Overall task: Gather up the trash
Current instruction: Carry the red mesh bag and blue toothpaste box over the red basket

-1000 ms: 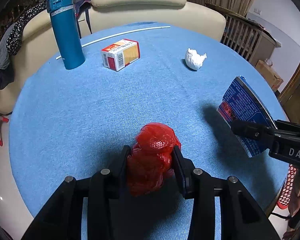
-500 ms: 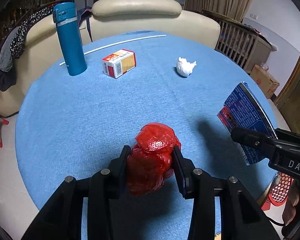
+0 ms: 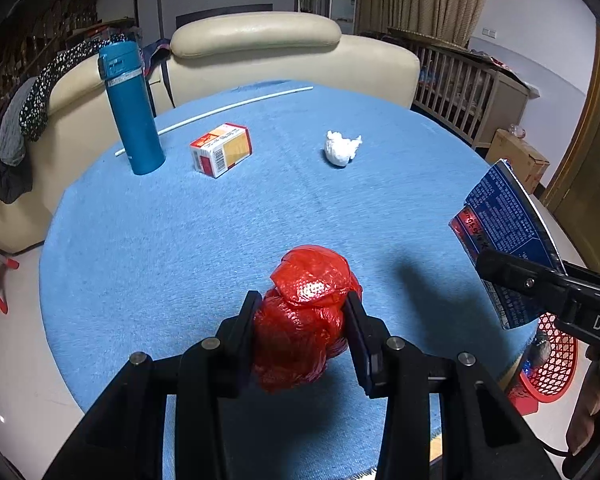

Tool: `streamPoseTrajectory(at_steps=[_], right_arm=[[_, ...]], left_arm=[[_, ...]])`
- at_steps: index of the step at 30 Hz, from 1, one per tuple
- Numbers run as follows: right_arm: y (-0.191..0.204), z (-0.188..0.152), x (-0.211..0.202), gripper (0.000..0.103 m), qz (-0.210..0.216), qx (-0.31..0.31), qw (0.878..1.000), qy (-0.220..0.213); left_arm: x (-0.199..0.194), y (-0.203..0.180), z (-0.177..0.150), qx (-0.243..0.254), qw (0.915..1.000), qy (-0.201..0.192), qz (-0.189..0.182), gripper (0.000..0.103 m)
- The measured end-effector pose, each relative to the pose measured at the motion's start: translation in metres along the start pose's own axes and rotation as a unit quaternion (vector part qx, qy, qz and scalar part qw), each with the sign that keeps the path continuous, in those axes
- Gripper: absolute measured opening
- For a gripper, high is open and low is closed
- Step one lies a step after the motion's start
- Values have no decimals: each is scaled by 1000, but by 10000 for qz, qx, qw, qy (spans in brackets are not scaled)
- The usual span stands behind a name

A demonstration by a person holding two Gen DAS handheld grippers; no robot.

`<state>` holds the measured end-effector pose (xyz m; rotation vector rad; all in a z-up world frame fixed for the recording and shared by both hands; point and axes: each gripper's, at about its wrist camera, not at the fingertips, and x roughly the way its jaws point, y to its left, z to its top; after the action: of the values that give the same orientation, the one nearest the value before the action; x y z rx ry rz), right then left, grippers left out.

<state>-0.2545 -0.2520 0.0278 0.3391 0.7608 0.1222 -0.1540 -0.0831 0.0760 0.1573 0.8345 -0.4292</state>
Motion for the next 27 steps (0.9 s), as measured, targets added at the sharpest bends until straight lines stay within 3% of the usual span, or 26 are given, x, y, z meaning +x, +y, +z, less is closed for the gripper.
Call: streamPoseTrajectory(at_steps=[15,27], right_arm=[[-22,-15,-50,43,94,264,9984,-492],[-59,-29,-73,43,26,671,9952,-707]], left_arm=[[-29,-32,0,325,9992,-247,22,43],[-19,-61,-5,699,9975,-89,5,43]])
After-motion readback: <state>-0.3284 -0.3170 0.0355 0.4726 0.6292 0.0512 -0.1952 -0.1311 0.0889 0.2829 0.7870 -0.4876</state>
